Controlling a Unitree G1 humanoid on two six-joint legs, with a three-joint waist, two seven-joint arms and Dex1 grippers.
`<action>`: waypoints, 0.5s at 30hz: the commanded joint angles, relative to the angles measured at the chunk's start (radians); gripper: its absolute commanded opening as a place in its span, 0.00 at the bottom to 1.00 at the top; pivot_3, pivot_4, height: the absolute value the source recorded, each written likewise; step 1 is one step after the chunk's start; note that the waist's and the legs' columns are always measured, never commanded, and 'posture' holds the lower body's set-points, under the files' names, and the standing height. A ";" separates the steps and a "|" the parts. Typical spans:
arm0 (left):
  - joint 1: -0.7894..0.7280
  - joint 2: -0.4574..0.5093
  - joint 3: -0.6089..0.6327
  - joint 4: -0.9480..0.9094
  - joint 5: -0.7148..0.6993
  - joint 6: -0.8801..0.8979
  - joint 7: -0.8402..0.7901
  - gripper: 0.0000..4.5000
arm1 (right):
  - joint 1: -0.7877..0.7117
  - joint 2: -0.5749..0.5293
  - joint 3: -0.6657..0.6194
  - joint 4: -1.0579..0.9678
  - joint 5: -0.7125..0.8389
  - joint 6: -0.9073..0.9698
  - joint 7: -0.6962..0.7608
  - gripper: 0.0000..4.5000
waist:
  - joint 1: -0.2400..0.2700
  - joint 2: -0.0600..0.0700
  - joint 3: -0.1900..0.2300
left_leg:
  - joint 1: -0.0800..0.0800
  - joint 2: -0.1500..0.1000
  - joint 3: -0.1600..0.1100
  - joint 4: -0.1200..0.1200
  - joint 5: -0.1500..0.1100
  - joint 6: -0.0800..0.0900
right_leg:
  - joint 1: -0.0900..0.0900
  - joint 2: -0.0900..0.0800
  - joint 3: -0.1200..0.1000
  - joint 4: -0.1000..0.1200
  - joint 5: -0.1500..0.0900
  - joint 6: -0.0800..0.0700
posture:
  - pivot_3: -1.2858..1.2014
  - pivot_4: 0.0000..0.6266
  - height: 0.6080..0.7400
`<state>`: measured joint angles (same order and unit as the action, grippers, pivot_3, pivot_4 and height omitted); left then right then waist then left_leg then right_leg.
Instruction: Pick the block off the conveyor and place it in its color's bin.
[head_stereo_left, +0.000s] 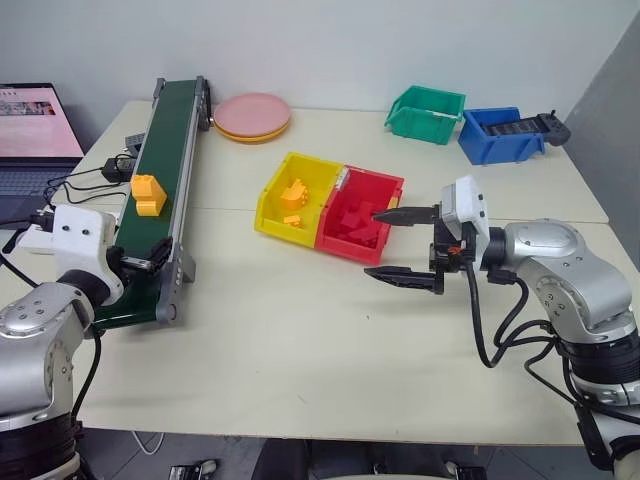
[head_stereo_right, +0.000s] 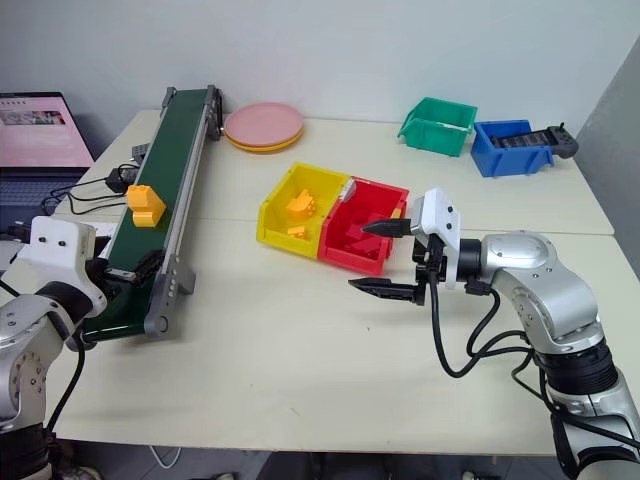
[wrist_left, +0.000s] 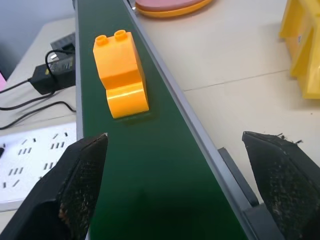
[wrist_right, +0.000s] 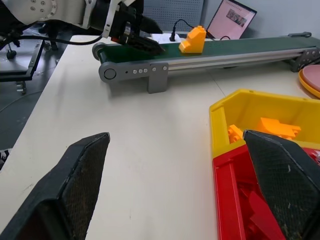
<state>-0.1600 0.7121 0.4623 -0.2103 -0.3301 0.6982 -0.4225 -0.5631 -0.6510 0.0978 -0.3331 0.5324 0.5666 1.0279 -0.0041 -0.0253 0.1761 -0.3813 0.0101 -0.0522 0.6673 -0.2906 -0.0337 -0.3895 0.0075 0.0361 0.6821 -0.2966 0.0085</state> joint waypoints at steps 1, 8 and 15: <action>-0.028 0.010 0.023 0.015 -0.008 0.031 0.019 0.99 | -0.001 -0.016 -0.032 -0.047 0.027 0.008 0.003 1.00 | 0.000 0.000 0.000 | 0.000 0.000 0.000 0.000 0.000 0.000 | 0.000 0.000 0.000 0.000 0.000 0.000 | 0.52 0.24 1.00; -0.048 0.003 0.011 0.045 -0.001 0.064 0.046 0.99 | 0.013 -0.029 -0.041 -0.062 0.033 0.014 -0.001 1.00 | 0.000 0.000 0.000 | 0.000 0.000 0.000 0.000 0.000 0.000 | 0.000 0.000 0.000 0.000 0.000 0.000 | 0.52 0.24 1.00; -0.039 -0.020 -0.012 0.002 0.008 0.095 0.089 0.82 | 0.008 -0.034 -0.043 -0.060 0.032 0.016 -0.002 1.00 | 0.000 0.000 0.000 | 0.000 0.000 0.000 0.000 0.000 0.000 | 0.000 0.000 0.000 0.000 0.000 0.000 | 0.52 0.24 1.00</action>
<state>-0.1959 0.6983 0.4578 -0.1538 -0.3296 0.7813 -0.3564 -0.5426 -0.6716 0.0895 -0.3588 0.5430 0.5840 1.0240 -0.0041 -0.0254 0.1761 -0.3813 0.0100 -0.0522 0.6673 -0.2906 -0.0338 -0.3896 0.0072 0.0361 0.6822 -0.2966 0.0086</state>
